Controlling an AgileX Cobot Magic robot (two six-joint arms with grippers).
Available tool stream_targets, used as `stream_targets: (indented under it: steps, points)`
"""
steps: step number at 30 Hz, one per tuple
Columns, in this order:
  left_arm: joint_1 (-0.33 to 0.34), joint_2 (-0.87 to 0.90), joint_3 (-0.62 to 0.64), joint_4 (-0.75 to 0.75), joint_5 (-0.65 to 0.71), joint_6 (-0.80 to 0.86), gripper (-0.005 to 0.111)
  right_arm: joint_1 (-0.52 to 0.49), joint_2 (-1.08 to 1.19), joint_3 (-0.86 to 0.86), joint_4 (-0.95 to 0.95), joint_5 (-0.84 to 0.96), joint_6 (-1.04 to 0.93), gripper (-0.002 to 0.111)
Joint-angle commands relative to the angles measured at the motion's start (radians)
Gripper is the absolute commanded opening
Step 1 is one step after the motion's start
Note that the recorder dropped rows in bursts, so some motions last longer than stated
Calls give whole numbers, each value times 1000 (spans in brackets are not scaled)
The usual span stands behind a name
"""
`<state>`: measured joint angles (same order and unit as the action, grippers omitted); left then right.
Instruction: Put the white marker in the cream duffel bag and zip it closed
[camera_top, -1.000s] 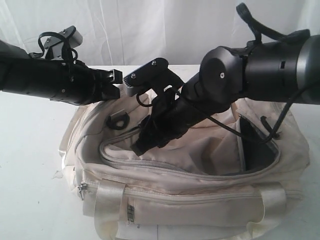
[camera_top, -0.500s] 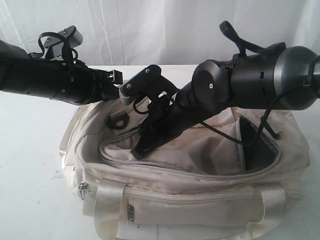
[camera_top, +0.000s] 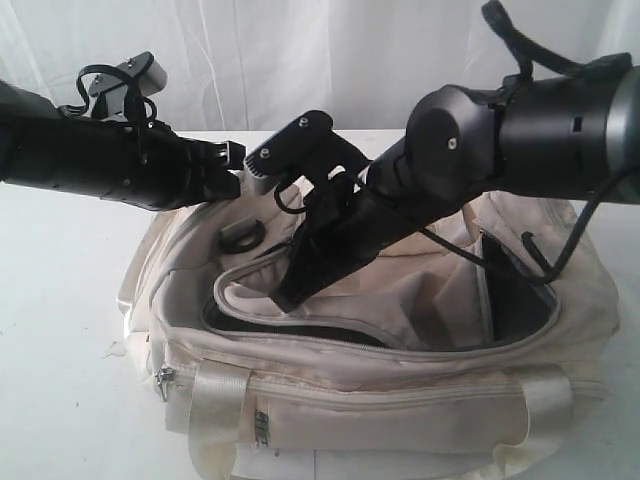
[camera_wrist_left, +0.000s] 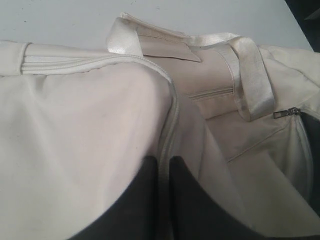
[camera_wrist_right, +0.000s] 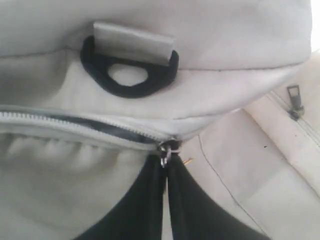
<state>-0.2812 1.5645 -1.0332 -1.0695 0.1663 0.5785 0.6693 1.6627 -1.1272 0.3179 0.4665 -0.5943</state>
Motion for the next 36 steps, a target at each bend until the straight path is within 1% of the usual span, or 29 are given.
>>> stream_targets:
  steps: [1, 3, 12, 23, 28, 36]
  points:
    - [0, -5, 5, -6, 6, 5, 0, -1, -34, 0, 72, 47, -11, 0]
    - [0, -5, 5, -6, 5, 5, 0, 5, -34, 0, 97, 62, -27, 0]
    - [0, -5, 5, -6, 2, 5, 0, 81, -58, -3, 95, 88, -36, 0]
    - [0, -5, 5, -2, -6, 5, 0, 92, -119, -3, 97, 204, -29, 0]
    - [0, -5, 5, -2, -20, 6, 0, 94, -136, -22, 136, 246, -29, 0]
    - [0, -5, 5, 0, -31, 14, 0, 158, -136, -38, 134, 284, -29, 0]
